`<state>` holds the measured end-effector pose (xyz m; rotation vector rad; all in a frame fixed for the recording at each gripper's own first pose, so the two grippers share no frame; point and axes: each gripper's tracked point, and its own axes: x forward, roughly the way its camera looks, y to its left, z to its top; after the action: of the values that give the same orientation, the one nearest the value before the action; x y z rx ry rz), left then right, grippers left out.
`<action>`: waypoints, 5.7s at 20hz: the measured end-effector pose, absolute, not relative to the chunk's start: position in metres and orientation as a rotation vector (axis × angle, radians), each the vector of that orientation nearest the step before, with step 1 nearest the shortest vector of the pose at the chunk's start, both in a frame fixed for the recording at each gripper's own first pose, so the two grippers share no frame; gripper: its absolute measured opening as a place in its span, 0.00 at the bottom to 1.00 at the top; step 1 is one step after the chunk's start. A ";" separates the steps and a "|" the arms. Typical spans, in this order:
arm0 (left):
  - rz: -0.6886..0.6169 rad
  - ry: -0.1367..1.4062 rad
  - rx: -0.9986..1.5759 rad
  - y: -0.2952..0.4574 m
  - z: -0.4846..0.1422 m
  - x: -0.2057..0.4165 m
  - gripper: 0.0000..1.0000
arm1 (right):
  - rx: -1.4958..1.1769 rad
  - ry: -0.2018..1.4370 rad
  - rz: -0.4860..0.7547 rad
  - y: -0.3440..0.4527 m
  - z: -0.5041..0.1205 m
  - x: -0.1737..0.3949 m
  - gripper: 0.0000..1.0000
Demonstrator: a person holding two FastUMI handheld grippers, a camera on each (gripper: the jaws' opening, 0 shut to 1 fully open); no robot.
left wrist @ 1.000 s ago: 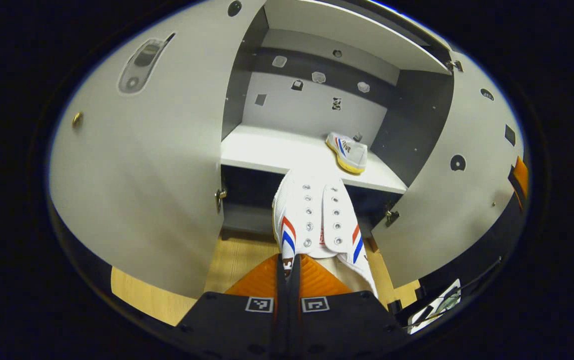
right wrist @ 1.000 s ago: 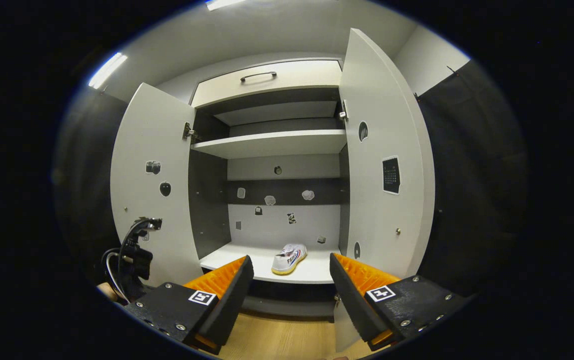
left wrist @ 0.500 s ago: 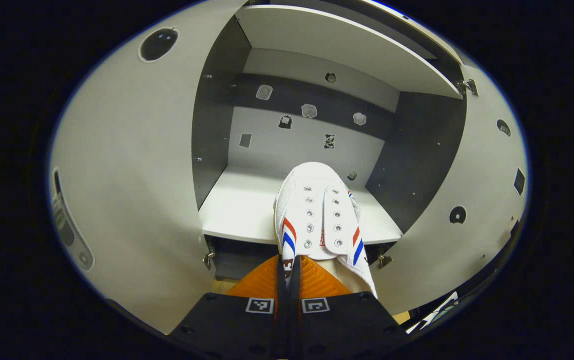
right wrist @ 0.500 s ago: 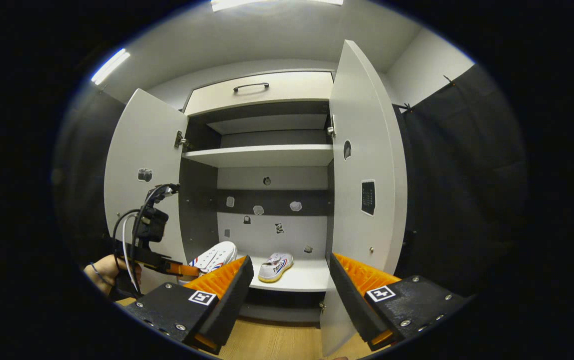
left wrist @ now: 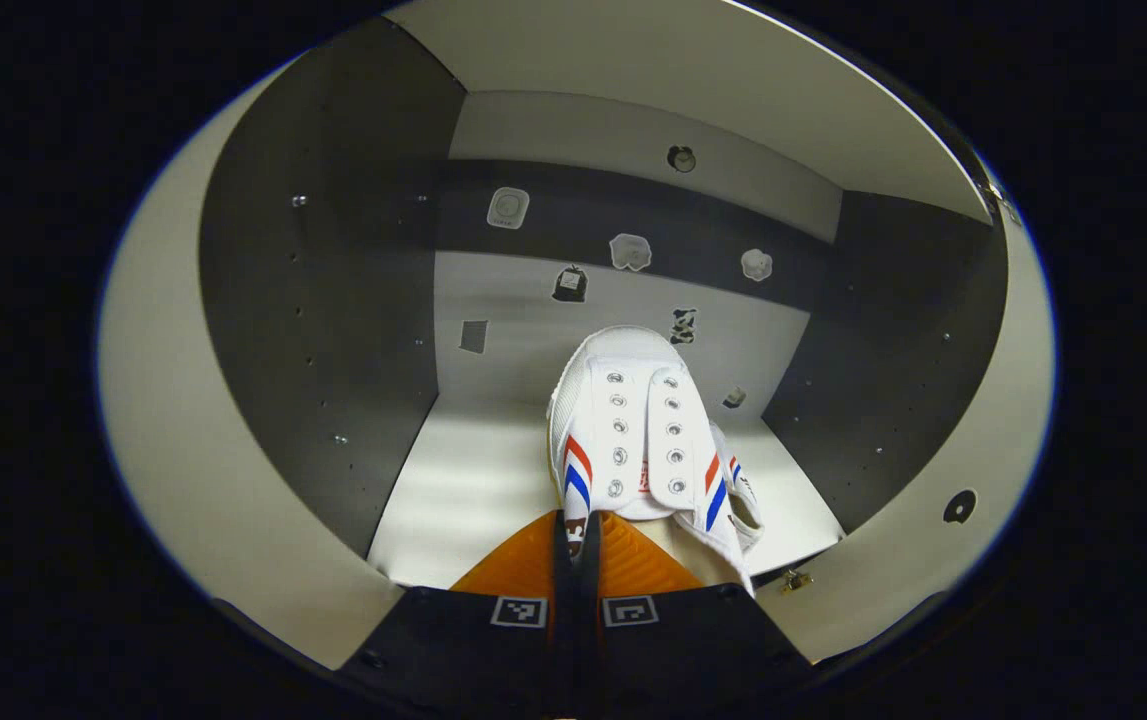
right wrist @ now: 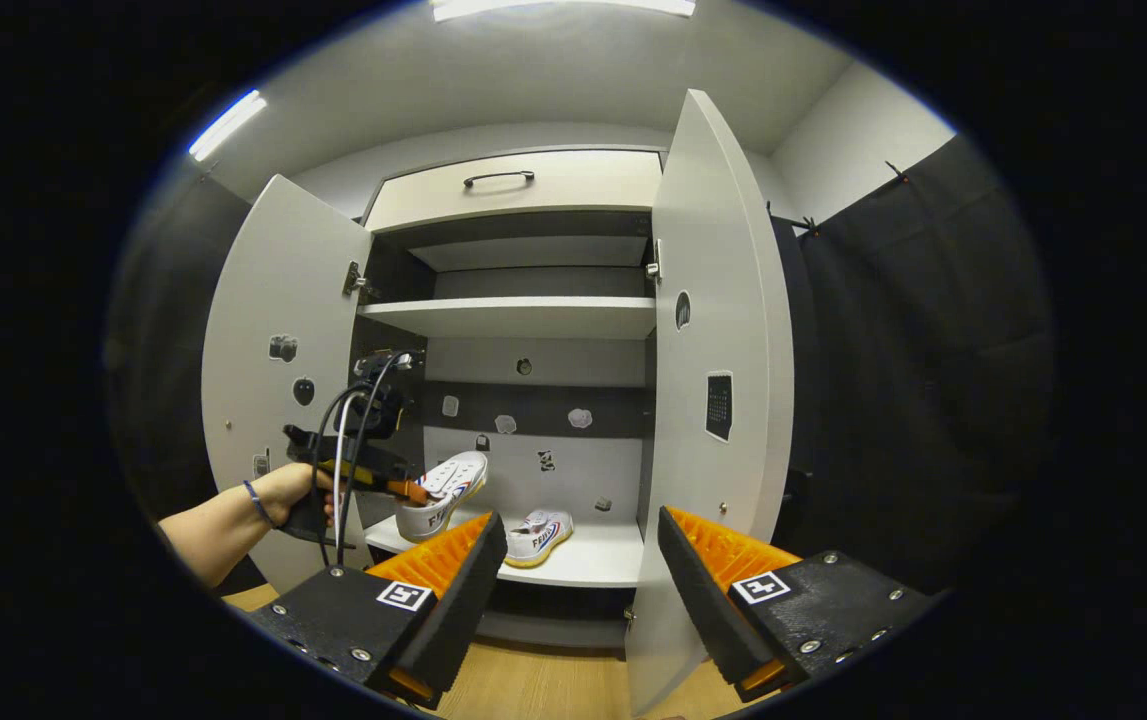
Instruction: Grab one shoe with the right hand and put it into the shoe cabinet, grab the other shoe with the left hand and put it into the shoe cabinet; then close the right door with the right hand and the left door with the left hand.
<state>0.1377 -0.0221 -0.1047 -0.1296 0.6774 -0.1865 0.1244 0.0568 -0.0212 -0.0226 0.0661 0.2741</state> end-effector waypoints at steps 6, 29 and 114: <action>-0.170 0.761 -0.094 -0.025 -0.112 0.136 0.06 | -0.029 0.079 0.251 0.056 -0.029 0.132 0.94; -0.190 0.797 -0.056 -0.038 -0.120 0.136 0.32 | -0.001 0.128 0.252 0.052 -0.044 0.142 0.94; 0.001 0.204 -0.015 0.255 0.162 -0.187 0.96 | -0.079 0.106 0.253 0.161 -0.079 0.226 0.92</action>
<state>-0.1870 0.2550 0.1616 -0.0150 0.2043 0.0012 0.2262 0.1611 -0.0785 -0.0794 0.1062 0.2528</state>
